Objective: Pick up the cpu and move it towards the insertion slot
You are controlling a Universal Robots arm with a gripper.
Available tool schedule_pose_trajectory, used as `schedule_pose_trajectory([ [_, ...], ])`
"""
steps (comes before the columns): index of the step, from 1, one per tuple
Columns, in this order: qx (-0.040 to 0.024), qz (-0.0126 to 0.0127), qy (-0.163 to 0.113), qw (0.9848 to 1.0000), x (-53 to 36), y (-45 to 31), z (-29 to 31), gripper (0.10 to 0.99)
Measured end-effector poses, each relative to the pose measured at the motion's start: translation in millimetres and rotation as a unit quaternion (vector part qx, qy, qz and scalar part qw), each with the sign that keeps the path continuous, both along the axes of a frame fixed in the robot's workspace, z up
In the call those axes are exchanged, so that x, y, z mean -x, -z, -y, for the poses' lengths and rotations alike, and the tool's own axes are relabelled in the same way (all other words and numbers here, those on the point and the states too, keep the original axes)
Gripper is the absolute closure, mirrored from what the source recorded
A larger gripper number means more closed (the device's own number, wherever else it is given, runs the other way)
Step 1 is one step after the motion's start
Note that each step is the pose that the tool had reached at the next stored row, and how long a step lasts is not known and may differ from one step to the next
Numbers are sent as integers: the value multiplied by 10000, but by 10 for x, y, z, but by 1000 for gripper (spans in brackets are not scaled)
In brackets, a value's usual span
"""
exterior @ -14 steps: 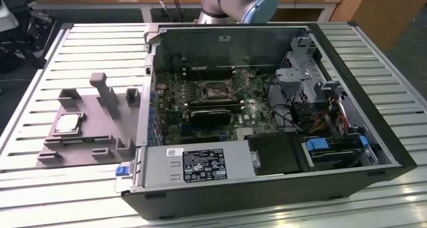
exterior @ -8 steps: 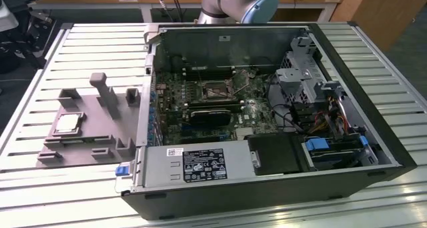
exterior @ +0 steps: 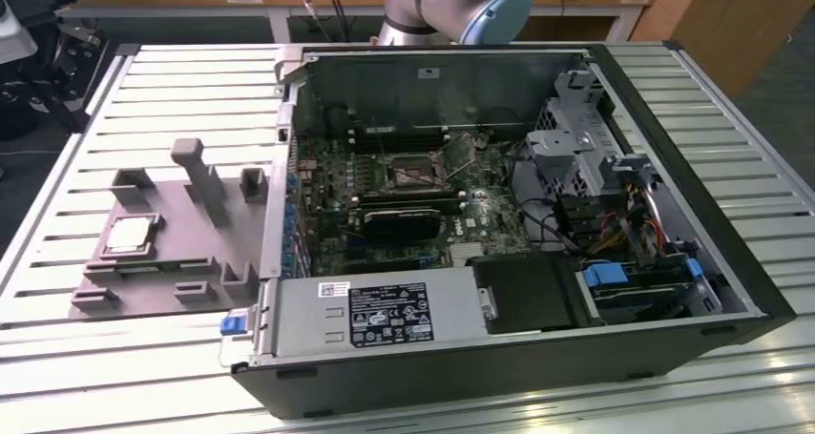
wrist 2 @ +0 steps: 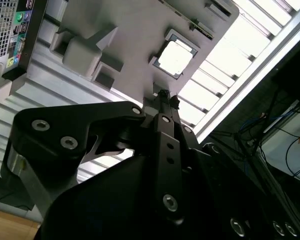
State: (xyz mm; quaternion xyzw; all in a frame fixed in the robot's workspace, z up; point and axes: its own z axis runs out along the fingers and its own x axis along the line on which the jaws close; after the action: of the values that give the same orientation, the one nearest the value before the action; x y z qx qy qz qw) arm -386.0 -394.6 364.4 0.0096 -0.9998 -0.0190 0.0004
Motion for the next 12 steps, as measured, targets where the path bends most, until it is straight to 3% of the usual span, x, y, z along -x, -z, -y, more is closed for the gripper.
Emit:
schedule_pose_trajectory([
  [12, 4, 0, 0, 10000, 6, 174, 0, 984],
])
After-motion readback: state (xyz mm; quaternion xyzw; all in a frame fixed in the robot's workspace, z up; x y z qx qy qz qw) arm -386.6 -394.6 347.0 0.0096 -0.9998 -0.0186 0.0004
